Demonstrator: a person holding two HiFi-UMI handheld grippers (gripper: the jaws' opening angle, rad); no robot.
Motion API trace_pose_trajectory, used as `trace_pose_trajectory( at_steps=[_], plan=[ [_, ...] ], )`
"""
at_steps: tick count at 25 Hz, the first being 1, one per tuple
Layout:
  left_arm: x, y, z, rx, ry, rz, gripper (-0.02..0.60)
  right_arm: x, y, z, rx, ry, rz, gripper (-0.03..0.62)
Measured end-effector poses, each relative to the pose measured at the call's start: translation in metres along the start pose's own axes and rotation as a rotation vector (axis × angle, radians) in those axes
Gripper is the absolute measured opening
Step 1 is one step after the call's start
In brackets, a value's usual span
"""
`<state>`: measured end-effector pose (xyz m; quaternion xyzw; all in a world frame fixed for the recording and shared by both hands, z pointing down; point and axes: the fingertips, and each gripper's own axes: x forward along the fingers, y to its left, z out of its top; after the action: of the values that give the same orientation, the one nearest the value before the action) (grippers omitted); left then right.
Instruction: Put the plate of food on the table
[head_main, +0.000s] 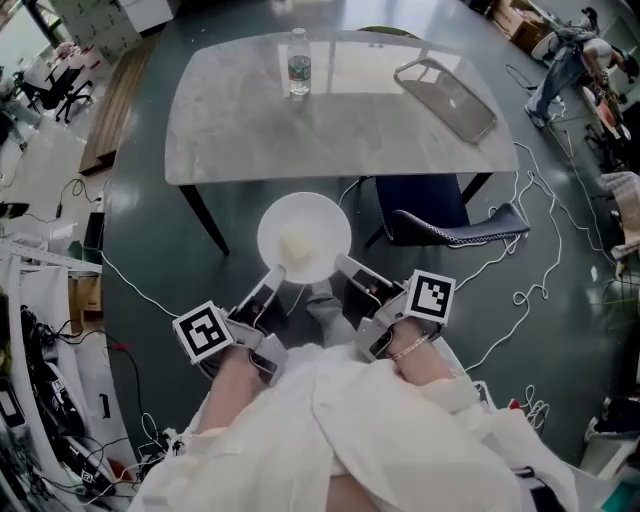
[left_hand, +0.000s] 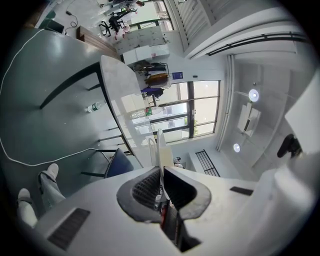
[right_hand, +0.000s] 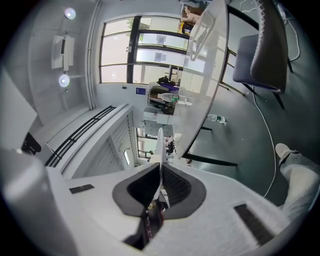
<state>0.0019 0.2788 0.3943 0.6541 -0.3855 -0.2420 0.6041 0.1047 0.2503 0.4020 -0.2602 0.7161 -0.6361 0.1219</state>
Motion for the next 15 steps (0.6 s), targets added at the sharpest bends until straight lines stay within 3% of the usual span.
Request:
trace_pose_trajectory(
  at_steps=[2, 8, 15],
  plan=[
    [0.01, -0.003, 0.01, 0.014, -0.008, -0.008, 0.025, 0.009, 0.002, 0.013, -0.018, 0.005, 0.009, 0.008],
    [0.095, -0.024, 0.072, 0.018, -0.034, -0.022, 0.025, 0.06, 0.013, 0.107, -0.021, 0.026, 0.017, 0.008],
    [0.149, -0.022, 0.114, 0.01, -0.045, -0.007, 0.025, 0.098, 0.005, 0.164, -0.014, 0.042, 0.003, 0.008]
  ],
)
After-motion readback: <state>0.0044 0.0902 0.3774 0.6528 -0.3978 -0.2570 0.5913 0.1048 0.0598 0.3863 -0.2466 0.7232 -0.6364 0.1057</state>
